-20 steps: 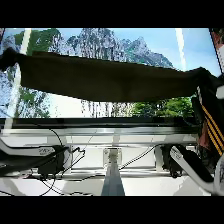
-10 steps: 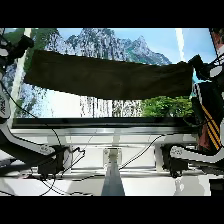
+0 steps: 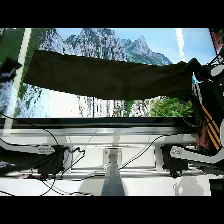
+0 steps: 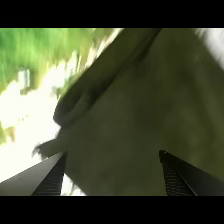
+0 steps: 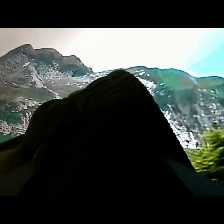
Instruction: Fold the clothes and pants, and hang the long-sleeved shirts on hangers.
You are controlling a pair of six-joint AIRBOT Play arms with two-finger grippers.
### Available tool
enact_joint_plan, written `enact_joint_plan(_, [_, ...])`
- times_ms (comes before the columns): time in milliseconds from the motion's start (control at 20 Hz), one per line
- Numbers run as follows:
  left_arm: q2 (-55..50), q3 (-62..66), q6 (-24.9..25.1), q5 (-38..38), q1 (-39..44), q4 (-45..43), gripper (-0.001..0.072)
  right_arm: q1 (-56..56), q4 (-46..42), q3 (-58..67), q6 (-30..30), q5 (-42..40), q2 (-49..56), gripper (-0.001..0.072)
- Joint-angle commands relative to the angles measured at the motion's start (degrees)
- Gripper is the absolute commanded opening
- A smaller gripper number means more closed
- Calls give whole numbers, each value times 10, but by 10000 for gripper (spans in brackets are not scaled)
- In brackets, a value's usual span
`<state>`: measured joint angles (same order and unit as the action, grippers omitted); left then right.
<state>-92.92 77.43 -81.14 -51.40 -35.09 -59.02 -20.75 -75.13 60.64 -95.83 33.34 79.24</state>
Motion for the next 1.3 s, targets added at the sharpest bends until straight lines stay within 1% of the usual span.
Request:
enact_joint_plan(0, [-12,-57,-13,9,-2,46,710,9,2,1,38,16,0,695])
enact_joint_plan(150, [-63,-56,16,80,27,111,709,34,1,1,41,12,0,695])
enact_joint_plan(300, [-92,-56,86,178,59,167,698,57,1,1,40,1,0,694])
enact_joint_plan(400, [-102,-56,85,253,78,167,693,74,1,3,40,2,0,694])
enact_joint_plan(450, [-105,-56,85,284,85,167,608,83,1,8,40,3,0,693])
enact_joint_plan(550, [-109,-56,85,324,94,167,190,105,-2,24,41,3,0,692])
enact_joint_plan(600, [-108,-54,86,333,97,166,22,115,-2,35,47,3,0,691])
enact_joint_plan(650, [-108,-48,86,332,97,163,15,127,-2,49,56,3,0,687])
enact_joint_plan(700, [-104,-38,86,322,97,146,14,138,-2,63,56,3,0,630])
enact_joint_plan(750, [-93,-30,86,311,97,118,14,149,-2,75,56,3,0,554])
enact_joint_plan(800, [-76,-26,86,300,97,85,13,163,-2,89,56,3,0,498])
enact_joint_plan(850, [-52,-26,86,286,97,54,13,176,-2,100,56,1,0,425])
enact_joint_plan(900, [-21,-26,86,265,97,13,13,191,-2,111,56,-3,0,289])
enact_joint_plan(950, [9,-26,86,238,97,-21,13,210,-2,121,56,-9,2,26])
enact_joint_plan(1000, [44,-26,86,201,97,-44,13,232,-2,132,55,-19,5,33])
enact_joint_plan(1100, [114,-26,94,125,97,-61,14,279,-1,163,50,-28,27,32])
enact_joint_plan(1150, [150,-26,113,96,97,-61,14,303,-1,182,42,-29,44,31])
enact_joint_plan(1250, [219,-26,118,54,97,-61,14,357,3,230,7,-17,91,32])
